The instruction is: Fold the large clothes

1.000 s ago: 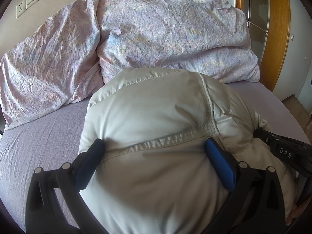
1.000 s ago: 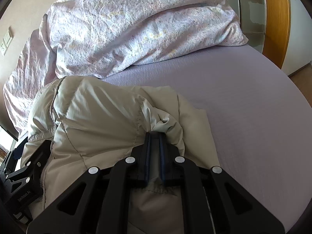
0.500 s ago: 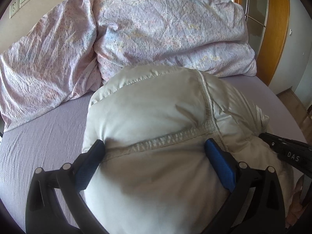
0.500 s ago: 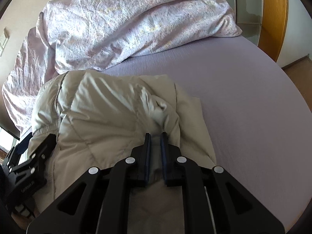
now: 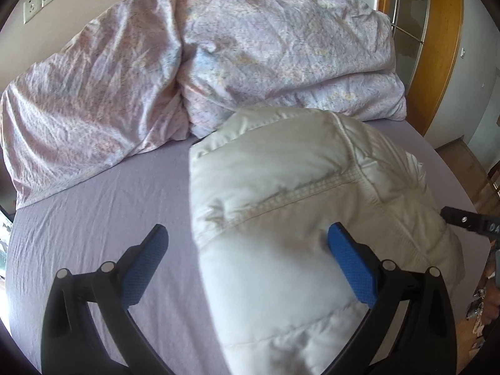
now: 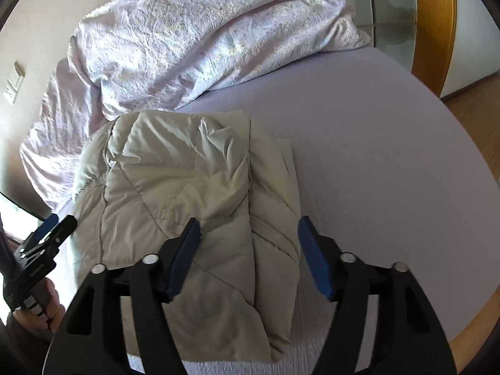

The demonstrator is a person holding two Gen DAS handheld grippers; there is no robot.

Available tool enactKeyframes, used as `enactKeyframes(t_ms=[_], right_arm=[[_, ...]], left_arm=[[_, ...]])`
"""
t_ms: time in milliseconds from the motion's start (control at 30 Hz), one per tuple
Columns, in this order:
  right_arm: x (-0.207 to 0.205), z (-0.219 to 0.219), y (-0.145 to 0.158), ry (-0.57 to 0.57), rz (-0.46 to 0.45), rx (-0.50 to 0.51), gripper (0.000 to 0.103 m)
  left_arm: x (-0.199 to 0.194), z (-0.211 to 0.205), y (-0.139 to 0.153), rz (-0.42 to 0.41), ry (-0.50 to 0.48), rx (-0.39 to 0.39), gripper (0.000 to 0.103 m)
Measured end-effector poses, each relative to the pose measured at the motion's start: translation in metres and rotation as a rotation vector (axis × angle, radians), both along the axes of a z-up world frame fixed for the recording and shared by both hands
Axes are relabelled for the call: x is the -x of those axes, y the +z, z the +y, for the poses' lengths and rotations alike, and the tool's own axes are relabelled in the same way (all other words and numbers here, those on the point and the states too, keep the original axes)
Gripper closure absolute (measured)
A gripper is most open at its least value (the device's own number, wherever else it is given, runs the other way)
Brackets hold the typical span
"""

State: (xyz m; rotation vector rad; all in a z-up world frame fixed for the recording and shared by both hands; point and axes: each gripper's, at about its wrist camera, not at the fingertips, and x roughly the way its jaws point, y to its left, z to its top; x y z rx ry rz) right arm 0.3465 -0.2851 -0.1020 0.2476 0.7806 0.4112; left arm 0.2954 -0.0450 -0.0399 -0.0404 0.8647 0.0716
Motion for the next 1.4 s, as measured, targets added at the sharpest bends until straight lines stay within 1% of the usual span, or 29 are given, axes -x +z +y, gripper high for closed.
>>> enactKeyframes(t_ms=[67,133,233,367,633,900,1233,1400], right_arm=[[-0.003,-0.005,0.001,0.024,0.029,-0.050,0.011],[-0.009,-0.011,0.001,0.046,0.070,-0.111,0.008],[-0.017,-0.016,0.000,0.059,0.119,-0.172,0.005],[-0.033,-0.016,-0.010,0.078,0.177,-0.214,0.002],[-0.067,0.002,-0.041,0.148,0.311,-0.223,0.001],[-0.082,0.012,-0.051,0.208,0.380,-0.233,0.001],[-0.092,0.017,-0.067,0.275,0.452,-0.338,0.001],[-0.098,0.021,-0.069,0.307,0.472,-0.378,0.001]], left_arm=[[0.002,0.006,0.001,0.009,0.004,0.007,0.002],[0.004,0.011,0.001,0.020,0.007,0.019,0.002],[0.005,0.015,0.000,0.025,0.007,0.026,0.002],[0.003,0.016,-0.002,0.038,-0.006,0.039,0.002],[-0.006,0.018,-0.007,0.059,-0.028,0.064,0.002],[-0.012,0.024,-0.010,0.084,-0.048,0.099,0.002],[-0.016,0.027,-0.007,0.102,-0.055,0.108,0.002],[-0.015,0.033,-0.008,0.112,-0.058,0.135,0.002]])
